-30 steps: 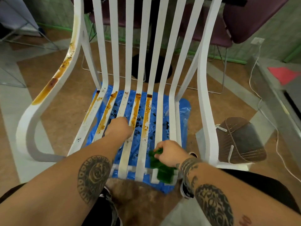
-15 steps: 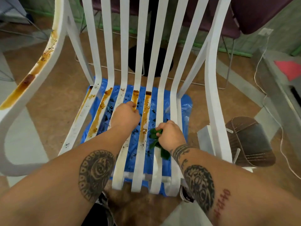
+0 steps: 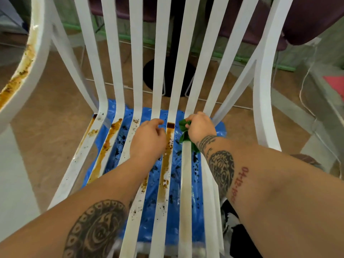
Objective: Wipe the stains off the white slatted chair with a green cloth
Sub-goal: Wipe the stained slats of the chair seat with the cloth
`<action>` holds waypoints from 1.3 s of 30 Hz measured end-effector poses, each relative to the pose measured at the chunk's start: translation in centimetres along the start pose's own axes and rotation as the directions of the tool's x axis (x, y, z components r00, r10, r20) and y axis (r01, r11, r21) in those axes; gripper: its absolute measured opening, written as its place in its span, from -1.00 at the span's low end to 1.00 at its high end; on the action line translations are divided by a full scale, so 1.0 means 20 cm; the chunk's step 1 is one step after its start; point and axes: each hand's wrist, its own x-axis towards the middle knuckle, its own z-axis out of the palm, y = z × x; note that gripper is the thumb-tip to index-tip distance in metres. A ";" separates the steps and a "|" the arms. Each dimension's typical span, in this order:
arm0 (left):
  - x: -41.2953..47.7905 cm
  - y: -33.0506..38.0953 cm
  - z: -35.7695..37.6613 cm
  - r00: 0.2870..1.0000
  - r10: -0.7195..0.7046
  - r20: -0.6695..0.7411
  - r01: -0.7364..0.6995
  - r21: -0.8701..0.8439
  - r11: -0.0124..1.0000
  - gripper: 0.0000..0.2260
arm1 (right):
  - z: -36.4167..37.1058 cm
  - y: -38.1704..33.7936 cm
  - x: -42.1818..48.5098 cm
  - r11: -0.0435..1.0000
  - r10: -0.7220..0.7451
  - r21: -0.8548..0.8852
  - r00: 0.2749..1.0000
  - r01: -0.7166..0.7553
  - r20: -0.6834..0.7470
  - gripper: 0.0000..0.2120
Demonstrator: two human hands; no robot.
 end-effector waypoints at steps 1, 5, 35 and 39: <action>0.01 0.00 0.01 1.000 0.001 0.003 -0.001 -0.006 1.000 -0.68 | 0.02 0.00 0.02 1.000 -0.018 -0.008 0.999 0.017 -0.034 -0.64; 0.02 -0.02 0.03 1.000 -0.006 0.003 0.006 -0.005 1.000 -0.68 | 0.11 0.03 -0.05 0.997 -0.060 -0.054 0.997 0.057 -0.041 -0.56; -0.78 0.20 -0.43 0.927 -0.147 0.346 0.139 0.050 0.989 -0.69 | -0.35 -0.15 -1.48 0.999 -0.004 -0.038 0.809 0.033 0.588 -0.68; -0.88 0.27 -0.52 0.916 -0.164 0.366 0.220 -0.118 0.968 -0.78 | -0.56 -0.19 -1.42 0.930 0.071 0.286 0.876 -0.231 0.478 -0.73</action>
